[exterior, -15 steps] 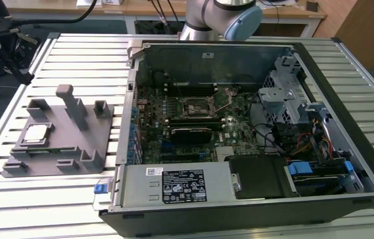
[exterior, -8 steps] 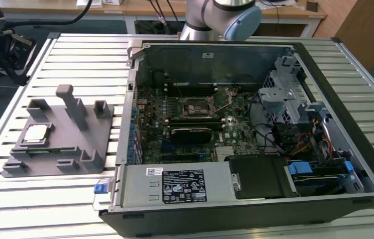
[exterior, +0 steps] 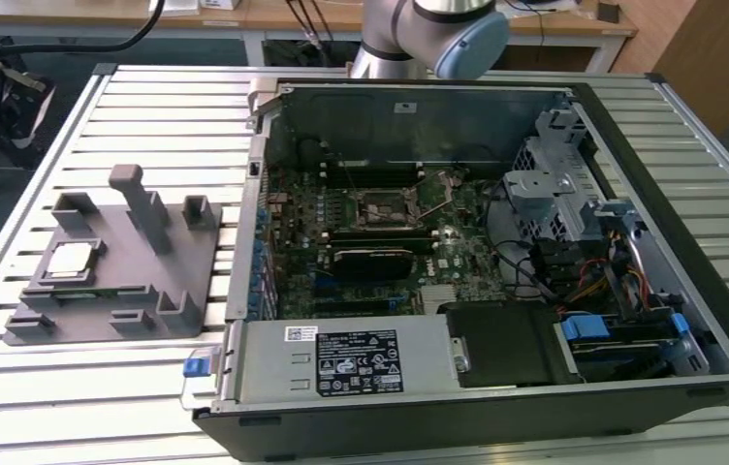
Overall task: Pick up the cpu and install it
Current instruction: 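Reach for the cpu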
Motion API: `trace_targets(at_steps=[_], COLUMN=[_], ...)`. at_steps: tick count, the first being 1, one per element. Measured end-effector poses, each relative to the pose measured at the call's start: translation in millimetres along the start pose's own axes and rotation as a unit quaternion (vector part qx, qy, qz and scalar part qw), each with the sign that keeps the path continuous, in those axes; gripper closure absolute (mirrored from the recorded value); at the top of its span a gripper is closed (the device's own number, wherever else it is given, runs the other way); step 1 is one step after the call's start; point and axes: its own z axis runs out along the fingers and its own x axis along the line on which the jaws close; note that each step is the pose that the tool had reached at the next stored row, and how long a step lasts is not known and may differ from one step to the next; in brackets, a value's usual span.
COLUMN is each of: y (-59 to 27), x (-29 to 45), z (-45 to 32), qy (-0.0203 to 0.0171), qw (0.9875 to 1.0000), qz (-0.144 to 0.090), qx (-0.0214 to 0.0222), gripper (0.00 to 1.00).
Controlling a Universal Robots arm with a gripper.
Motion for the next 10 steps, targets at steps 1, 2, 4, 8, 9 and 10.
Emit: trace_targets(at_steps=[1,2,4,8,9,10], y=[-0.2,-0.3,-0.7,-2.0,-3.4,-5.2], x=[2.0,4.2,8.6,14.5,14.9,15.0], z=[0.3,0.7,1.4,3.0,3.5,4.1], qy=[0.0001,0.0001,0.0002,0.0008,0.0015,0.0025], qw=[1.0000,1.0000,1.0000,1.0000,1.0000,1.0000], qz=[0.000,0.000,0.000,0.000,0.000,0.000], qx=[0.0000,0.0000,0.0000,0.0004,0.0006,0.0008], gripper=[0.89,0.89,0.89,0.89,0.89,0.89])
